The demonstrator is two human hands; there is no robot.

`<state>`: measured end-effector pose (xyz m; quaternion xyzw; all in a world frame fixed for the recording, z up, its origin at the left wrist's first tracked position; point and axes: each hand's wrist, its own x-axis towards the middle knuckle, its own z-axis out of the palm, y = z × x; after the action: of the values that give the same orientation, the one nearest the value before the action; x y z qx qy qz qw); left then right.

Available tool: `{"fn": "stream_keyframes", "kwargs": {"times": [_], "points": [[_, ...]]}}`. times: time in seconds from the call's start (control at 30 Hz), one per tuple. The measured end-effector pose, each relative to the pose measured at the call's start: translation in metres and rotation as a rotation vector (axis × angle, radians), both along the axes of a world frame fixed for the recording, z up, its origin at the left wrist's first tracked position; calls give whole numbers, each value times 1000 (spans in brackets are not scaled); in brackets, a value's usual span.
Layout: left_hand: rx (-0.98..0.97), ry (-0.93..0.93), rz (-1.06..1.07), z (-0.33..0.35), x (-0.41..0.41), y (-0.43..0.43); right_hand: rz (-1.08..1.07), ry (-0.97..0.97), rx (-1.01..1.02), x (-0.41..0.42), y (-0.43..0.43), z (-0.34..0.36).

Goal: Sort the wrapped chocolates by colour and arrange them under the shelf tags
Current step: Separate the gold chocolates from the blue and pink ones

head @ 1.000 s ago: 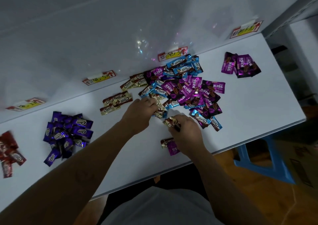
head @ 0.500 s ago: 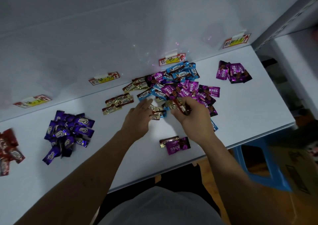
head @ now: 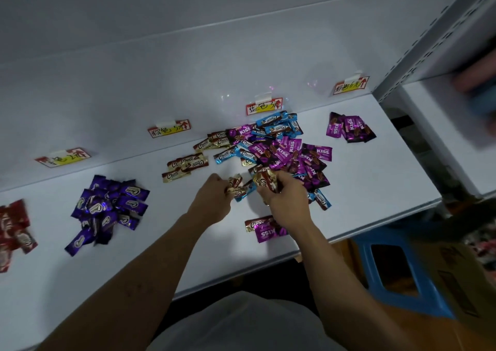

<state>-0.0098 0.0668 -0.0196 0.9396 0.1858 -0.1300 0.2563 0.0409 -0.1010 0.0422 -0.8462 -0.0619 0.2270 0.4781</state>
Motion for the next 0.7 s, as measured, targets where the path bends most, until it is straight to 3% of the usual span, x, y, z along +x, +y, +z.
{"fn": "stream_keyframes", "kwargs": {"times": [0.23,0.47,0.7], "points": [[-117,-44,310,31,-30,-17,33,-1,-29,-15,-2,-6],[-521,-260,685,81,-70,-39,98,8,25,-26,-6,6],[-501,-242,729,95,-89,-33,222,73,65,-22,7,25]]}}
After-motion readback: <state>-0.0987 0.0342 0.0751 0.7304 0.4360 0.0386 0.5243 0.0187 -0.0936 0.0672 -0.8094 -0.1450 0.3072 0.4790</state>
